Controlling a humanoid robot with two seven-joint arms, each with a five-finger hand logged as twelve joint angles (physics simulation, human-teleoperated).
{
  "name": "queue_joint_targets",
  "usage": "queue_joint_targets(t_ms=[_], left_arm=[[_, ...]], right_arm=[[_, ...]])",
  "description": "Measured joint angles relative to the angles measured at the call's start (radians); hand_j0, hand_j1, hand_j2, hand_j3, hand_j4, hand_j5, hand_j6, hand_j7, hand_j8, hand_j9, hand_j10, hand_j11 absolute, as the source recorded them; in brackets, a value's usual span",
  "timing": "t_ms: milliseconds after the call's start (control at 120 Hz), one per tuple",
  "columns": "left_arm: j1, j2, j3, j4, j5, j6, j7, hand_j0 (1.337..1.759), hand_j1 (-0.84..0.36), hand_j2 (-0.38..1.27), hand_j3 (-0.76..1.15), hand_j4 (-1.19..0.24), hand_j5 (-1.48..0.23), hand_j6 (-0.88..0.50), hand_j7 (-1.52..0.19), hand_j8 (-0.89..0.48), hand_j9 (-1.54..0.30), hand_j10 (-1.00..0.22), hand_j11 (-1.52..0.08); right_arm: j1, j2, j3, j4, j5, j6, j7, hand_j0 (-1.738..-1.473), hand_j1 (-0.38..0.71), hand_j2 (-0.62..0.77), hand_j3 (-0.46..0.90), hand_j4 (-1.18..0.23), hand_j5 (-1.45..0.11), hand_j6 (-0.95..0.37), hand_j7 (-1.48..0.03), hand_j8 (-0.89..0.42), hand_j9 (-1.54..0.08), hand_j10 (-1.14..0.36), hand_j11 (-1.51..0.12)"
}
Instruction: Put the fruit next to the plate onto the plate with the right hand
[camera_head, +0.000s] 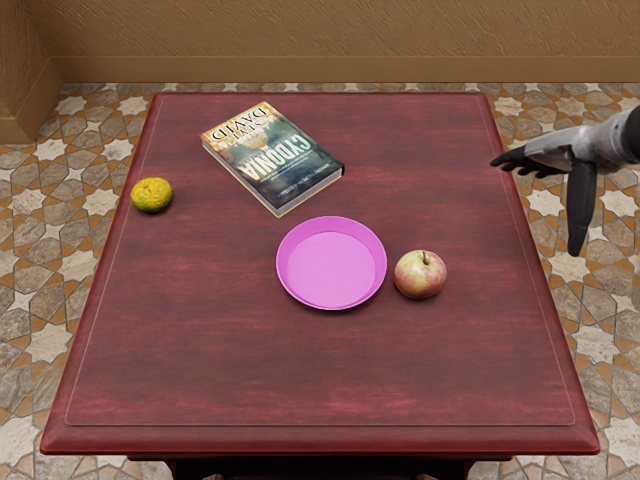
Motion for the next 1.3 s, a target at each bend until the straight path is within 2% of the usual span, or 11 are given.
queue_joint_targets(t_ms=[133,258,425,550,842,1133,1300], left_arm=[[0.0,0.0,0.0,0.0,0.0,0.0,0.0,1.658,0.34,0.0,0.0,-0.01,-0.01,-0.01,-0.01,-0.01,-0.01,-0.01,-0.01],[0.0,0.0,0.0,0.0,0.0,0.0,0.0,1.658,0.34,0.0,0.0,-0.01,-0.01,-0.01,-0.01,-0.01,-0.01,-0.01,-0.01],[0.0,0.0,0.0,0.0,0.0,0.0,0.0,1.658,0.34,0.0,0.0,-0.01,-0.01,-0.01,-0.01,-0.01,-0.01,-0.01,-0.01],[0.0,0.0,0.0,0.0,0.0,0.0,0.0,1.658,0.34,0.0,0.0,-0.01,-0.01,-0.01,-0.01,-0.01,-0.01,-0.01,-0.01],[0.0,0.0,0.0,0.0,0.0,0.0,0.0,1.658,0.34,0.0,0.0,-0.01,-0.01,-0.01,-0.01,-0.01,-0.01,-0.01,-0.01],[0.0,0.0,0.0,0.0,0.0,0.0,0.0,1.658,0.34,0.0,0.0,-0.01,-0.01,-0.01,-0.01,-0.01,-0.01,-0.01,-0.01],[0.0,0.0,0.0,0.0,0.0,0.0,0.0,1.658,0.34,0.0,0.0,-0.01,-0.01,-0.01,-0.01,-0.01,-0.01,-0.01,-0.01]], right_arm=[[0.002,0.01,0.006,0.007,0.005,0.0,-0.001,-1.658,-0.35,0.0,0.0,-0.01,0.0,-0.01,0.0,-0.01,0.0,0.0,0.0],[0.006,0.06,0.011,0.05,0.023,0.0,-0.002,-1.658,-0.35,0.0,0.0,0.0,0.0,-0.01,0.0,-0.01,0.0,0.0,0.0],[0.01,0.073,0.024,0.09,0.051,0.0,-0.002,-1.658,-0.35,0.0,0.0,0.0,0.0,-0.01,0.0,0.0,0.0,0.0,0.0],[0.005,0.073,0.04,0.113,0.005,0.0,-0.002,-1.658,-0.35,0.0,0.0,0.0,0.0,-0.01,0.0,0.0,0.0,0.0,0.0],[-0.075,0.094,0.046,0.26,-0.109,-0.17,-0.002,-1.658,-0.35,0.0,0.0,0.0,0.0,0.0,0.0,0.0,0.0,0.0,0.0],[-0.165,0.145,0.049,0.275,-0.222,-0.357,-0.002,-1.658,-0.35,0.0,0.0,0.0,0.0,0.0,0.0,0.0,0.0,0.0,0.0],[-0.223,0.196,0.05,0.277,-0.267,-0.407,-0.002,-1.658,-0.35,0.0,0.0,0.0,0.0,0.0,0.0,0.0,0.0,0.0,0.0]])
